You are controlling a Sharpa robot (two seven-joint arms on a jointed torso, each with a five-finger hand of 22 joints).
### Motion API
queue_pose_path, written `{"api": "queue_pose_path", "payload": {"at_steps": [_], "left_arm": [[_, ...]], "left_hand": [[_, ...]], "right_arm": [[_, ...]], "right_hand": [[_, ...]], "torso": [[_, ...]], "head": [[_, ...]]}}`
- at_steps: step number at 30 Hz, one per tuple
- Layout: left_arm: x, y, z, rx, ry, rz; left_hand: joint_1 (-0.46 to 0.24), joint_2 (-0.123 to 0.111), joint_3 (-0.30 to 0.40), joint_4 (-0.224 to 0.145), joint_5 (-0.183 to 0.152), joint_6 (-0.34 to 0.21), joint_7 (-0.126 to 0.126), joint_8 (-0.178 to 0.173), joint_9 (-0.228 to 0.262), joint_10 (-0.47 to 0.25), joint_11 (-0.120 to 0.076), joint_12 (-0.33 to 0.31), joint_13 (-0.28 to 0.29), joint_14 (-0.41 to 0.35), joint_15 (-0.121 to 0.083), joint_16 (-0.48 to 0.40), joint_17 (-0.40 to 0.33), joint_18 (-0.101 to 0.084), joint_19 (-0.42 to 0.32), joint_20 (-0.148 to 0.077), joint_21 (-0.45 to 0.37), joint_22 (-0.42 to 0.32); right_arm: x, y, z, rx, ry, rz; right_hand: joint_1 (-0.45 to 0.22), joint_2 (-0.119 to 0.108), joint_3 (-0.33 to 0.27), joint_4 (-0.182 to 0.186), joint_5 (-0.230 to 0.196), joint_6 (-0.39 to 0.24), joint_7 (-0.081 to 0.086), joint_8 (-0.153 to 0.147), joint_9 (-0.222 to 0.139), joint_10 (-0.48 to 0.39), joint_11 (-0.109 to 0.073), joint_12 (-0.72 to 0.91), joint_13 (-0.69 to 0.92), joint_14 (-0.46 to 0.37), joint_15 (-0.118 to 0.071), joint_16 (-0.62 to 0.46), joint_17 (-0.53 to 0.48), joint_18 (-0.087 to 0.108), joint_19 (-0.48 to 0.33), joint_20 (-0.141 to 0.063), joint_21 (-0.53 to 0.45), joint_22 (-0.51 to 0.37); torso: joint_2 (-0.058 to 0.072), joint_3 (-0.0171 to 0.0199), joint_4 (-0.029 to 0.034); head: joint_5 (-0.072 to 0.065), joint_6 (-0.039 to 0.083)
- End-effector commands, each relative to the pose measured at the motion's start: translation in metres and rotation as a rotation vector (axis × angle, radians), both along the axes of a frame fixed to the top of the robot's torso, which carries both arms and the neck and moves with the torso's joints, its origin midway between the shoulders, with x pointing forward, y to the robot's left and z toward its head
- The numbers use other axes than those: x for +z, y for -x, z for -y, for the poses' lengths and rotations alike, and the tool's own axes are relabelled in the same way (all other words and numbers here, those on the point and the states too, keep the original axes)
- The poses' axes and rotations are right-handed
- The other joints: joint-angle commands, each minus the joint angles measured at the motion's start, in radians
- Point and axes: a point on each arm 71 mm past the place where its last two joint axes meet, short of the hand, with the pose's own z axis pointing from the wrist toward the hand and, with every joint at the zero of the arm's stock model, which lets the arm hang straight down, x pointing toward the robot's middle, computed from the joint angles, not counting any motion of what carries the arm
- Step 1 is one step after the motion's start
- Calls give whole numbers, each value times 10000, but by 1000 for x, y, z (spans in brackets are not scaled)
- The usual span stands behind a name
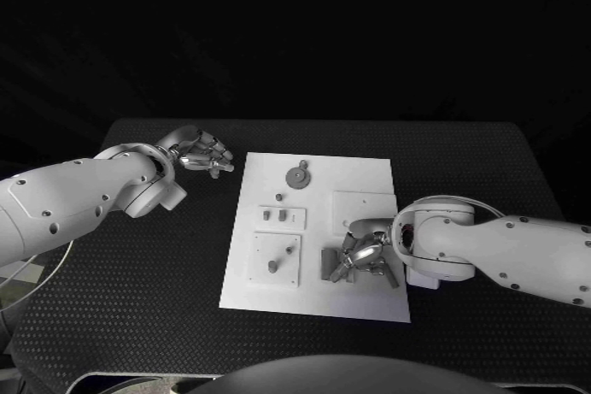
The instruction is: Assemble the parts on the task board
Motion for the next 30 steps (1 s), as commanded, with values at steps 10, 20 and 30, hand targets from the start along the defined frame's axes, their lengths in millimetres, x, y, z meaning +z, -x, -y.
{"api": "queue_pose_path", "payload": {"at_steps": [10, 20, 30], "left_arm": [[0, 0, 2, -126, 66, -64], [0, 1, 2, -136, 59, -96], [0, 1, 2, -135, 54, -112]], "left_hand": [[57, 25, 2, 62, 51, -77, -15, 62, -17, -27, 70, 1, -15, 65, 19, -59, 20, 141, 75, 7, -35, 17], [54, 29, 1, 68, 50, -76, -16, 64, -17, -26, 70, 2, -17, 65, 20, -64, 26, 140, 75, 8, -35, 18], [49, 33, -1, 75, 50, -74, -16, 66, -18, -25, 70, 2, -18, 66, 20, -68, 32, 139, 73, 9, -36, 18]], "right_arm": [[-3, 1, -5, 904, 788, 617], [-7, 2, -9, 1031, 929, 724], [-8, 0, -6, 867, 969, 628]], "right_hand": [[158, 63, 67, 77, 24, 204, -6, 72, 48, 149, -24, 112, 28, 2, -100, 106, 2, 125, 98, -17, 72, 182], [316, 661, -126, -135, 21, 305, -35, 73, 79, 229, -51, 144, 35, -16, -116, 174, 20, 125, 81, -3, 109, 196], [-365, 1039, -343, 358, 23, 377, -60, 21, 65, 262, -76, 131, 25, -45, -142, 217, 23, 125, 62, 4, 106, 185]], "torso": [[0, -5, 5], [1, -6, 9], [-1, -5, 2]], "head": [[-7, -15], [-13, -21], [-14, -16]]}}
